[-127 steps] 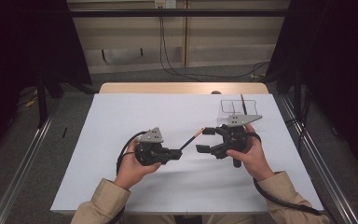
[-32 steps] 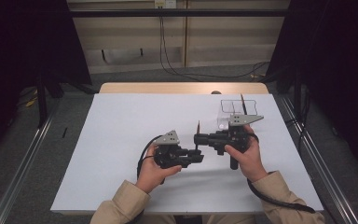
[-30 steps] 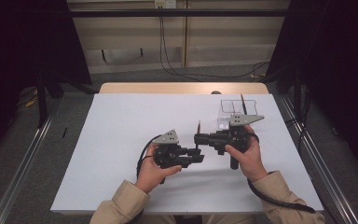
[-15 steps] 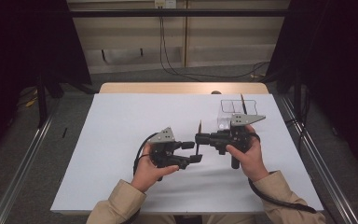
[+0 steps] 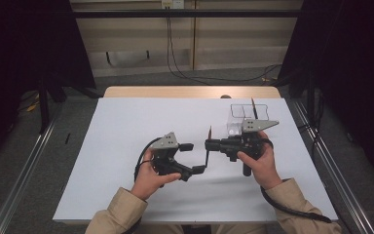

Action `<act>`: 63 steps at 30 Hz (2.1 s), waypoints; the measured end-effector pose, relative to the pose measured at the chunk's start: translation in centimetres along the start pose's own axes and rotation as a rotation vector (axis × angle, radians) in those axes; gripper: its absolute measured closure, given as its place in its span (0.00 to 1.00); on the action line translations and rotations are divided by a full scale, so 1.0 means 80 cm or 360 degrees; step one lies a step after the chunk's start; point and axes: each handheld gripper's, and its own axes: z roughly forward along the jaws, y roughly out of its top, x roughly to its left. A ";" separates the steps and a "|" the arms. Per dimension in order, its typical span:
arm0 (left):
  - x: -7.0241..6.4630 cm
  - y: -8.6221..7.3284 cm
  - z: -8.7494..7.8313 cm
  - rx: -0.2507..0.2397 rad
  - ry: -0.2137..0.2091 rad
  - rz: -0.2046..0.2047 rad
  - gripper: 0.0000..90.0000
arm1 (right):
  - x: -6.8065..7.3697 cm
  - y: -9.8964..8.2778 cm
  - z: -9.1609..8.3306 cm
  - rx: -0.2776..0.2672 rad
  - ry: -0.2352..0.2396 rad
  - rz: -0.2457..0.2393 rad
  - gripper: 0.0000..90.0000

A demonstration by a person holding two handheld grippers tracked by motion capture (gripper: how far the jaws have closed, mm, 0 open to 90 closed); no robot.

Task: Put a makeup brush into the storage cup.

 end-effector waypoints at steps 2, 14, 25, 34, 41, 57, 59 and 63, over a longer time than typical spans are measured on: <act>0.001 0.000 -0.002 -0.0001 -0.0004 0.0008 0.03 | 0.000 0.000 0.000 0.0002 0.0000 -0.0001 0.93; 0.008 -0.002 -0.029 0.0030 0.0053 0.0073 0.00 | 0.000 0.000 -0.003 0.0005 -0.0005 -0.0018 0.93; 0.011 -0.006 -0.054 0.0021 0.0102 0.0088 0.00 | 0.000 0.000 -0.004 -0.0001 -0.0014 -0.0020 0.93; 0.013 -0.009 -0.081 -0.0013 0.0150 0.0084 0.00 | 0.001 0.000 -0.005 -0.0005 -0.0013 -0.0032 0.93; 0.016 -0.013 -0.100 -0.0041 0.0193 0.0079 0.00 | 0.001 0.000 -0.004 -0.0005 -0.0006 -0.0035 0.93; 0.022 -0.021 -0.137 -0.0057 0.0319 0.0074 0.00 | 0.001 0.000 -0.008 -0.0007 -0.0011 -0.0050 0.93; 0.023 -0.023 -0.142 -0.0056 0.0333 0.0072 0.00 | 0.001 0.001 -0.008 -0.0009 -0.0011 -0.0051 0.93; 0.024 -0.025 -0.152 -0.0072 0.0355 0.0076 0.00 | 0.001 0.001 -0.009 -0.0012 -0.0013 -0.0053 0.93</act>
